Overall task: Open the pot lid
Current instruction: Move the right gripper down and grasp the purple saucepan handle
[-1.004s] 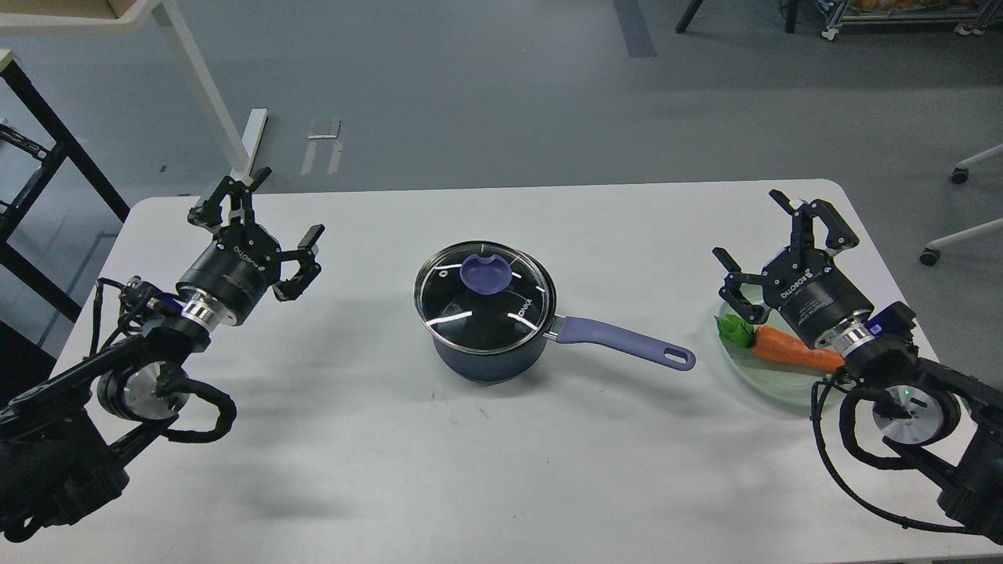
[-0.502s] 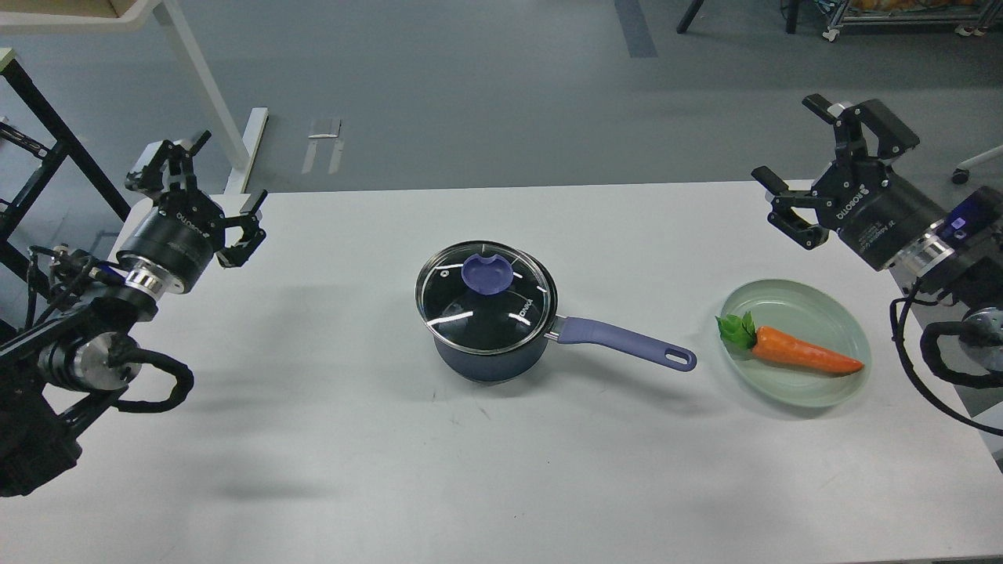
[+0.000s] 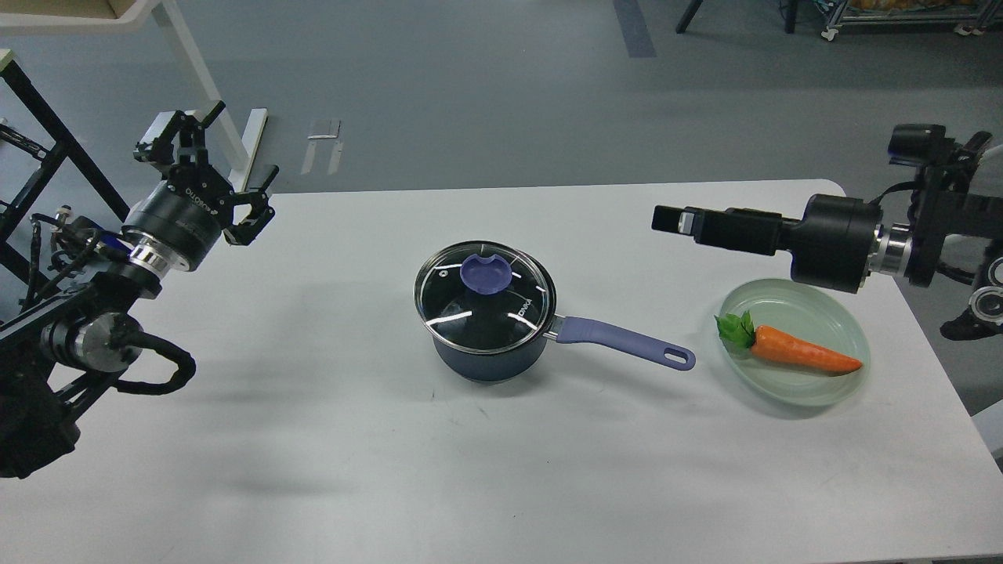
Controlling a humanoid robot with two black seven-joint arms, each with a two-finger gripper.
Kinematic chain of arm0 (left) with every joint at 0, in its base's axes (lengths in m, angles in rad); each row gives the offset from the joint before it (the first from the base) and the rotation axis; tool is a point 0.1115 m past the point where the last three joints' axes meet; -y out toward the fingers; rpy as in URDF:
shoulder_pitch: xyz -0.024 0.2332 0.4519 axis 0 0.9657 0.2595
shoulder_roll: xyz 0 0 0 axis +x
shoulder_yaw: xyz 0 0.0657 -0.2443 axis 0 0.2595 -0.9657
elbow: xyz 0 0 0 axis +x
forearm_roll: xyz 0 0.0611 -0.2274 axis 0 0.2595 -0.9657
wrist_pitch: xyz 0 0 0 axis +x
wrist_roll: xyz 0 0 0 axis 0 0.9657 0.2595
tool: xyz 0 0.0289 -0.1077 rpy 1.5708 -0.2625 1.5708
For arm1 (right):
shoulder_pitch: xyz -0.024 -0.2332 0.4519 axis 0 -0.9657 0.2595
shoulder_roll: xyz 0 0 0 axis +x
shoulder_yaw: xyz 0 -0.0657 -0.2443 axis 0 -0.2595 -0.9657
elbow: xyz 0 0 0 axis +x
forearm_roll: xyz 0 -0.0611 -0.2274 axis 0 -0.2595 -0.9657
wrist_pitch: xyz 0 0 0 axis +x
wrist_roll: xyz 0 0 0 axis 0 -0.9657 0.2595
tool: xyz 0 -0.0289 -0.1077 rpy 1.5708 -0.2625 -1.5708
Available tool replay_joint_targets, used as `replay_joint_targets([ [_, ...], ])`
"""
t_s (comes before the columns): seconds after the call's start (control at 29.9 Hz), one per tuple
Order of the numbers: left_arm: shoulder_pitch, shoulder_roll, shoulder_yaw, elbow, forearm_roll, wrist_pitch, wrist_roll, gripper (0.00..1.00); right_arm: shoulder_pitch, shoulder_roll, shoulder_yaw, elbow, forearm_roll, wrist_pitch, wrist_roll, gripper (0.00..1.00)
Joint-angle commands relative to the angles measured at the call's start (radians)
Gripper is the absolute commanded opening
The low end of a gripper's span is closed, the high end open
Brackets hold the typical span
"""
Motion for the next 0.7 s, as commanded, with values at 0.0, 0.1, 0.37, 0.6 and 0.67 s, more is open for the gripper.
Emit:
replay_joint_targets([
  [0.0, 0.000, 0.009, 0.000, -0.024, 0.008, 0.003, 0.000, 0.99, 0.081, 0.010, -0.124, 0.008, -0.190, -0.001, 0.000, 1.00],
  [0.1, 0.001, 0.016, 0.000, -0.040, 0.009, 0.003, 0.000, 0.99, 0.167, 0.026, -0.236, 0.005, -0.282, -0.001, 0.000, 1.00],
  [0.37, 0.000, 0.029, -0.001, -0.049, 0.009, 0.005, 0.000, 0.99, 0.224, 0.151, -0.363, -0.062, -0.465, -0.001, 0.000, 1.00],
  [0.6, 0.000, 0.034, -0.001, -0.049, 0.009, 0.003, 0.000, 0.99, 0.215, 0.245, -0.428, -0.164, -0.560, -0.052, 0.000, 0.99],
  [0.67, 0.001, 0.036, -0.001, -0.049, 0.009, 0.003, 0.000, 0.99, 0.214, 0.256, -0.441, -0.171, -0.565, -0.053, 0.000, 0.99],
])
